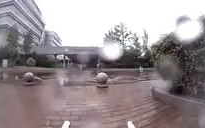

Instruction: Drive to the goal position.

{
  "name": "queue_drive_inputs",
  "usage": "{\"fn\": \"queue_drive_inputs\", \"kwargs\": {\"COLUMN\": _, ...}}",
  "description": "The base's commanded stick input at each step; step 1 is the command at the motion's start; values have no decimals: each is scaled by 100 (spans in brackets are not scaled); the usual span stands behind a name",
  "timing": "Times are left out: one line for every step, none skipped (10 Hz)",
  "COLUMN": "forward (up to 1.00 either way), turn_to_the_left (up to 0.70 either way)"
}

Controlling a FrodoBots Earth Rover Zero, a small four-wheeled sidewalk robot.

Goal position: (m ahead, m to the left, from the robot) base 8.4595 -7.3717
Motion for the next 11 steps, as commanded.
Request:
{"fn": "queue_drive_inputs", "kwargs": {"forward": 70, "turn_to_the_left": 0}}
{"fn": "queue_drive_inputs", "kwargs": {"forward": 70, "turn_to_the_left": -1}}
{"fn": "queue_drive_inputs", "kwargs": {"forward": 70, "turn_to_the_left": -8}}
{"fn": "queue_drive_inputs", "kwargs": {"forward": 70, "turn_to_the_left": -14}}
{"fn": "queue_drive_inputs", "kwargs": {"forward": 70, "turn_to_the_left": -14}}
{"fn": "queue_drive_inputs", "kwargs": {"forward": 70, "turn_to_the_left": -14}}
{"fn": "queue_drive_inputs", "kwargs": {"forward": 70, "turn_to_the_left": -14}}
{"fn": "queue_drive_inputs", "kwargs": {"forward": 70, "turn_to_the_left": -14}}
{"fn": "queue_drive_inputs", "kwargs": {"forward": 70, "turn_to_the_left": -14}}
{"fn": "queue_drive_inputs", "kwargs": {"forward": 70, "turn_to_the_left": -14}}
{"fn": "queue_drive_inputs", "kwargs": {"forward": 70, "turn_to_the_left": -14}}
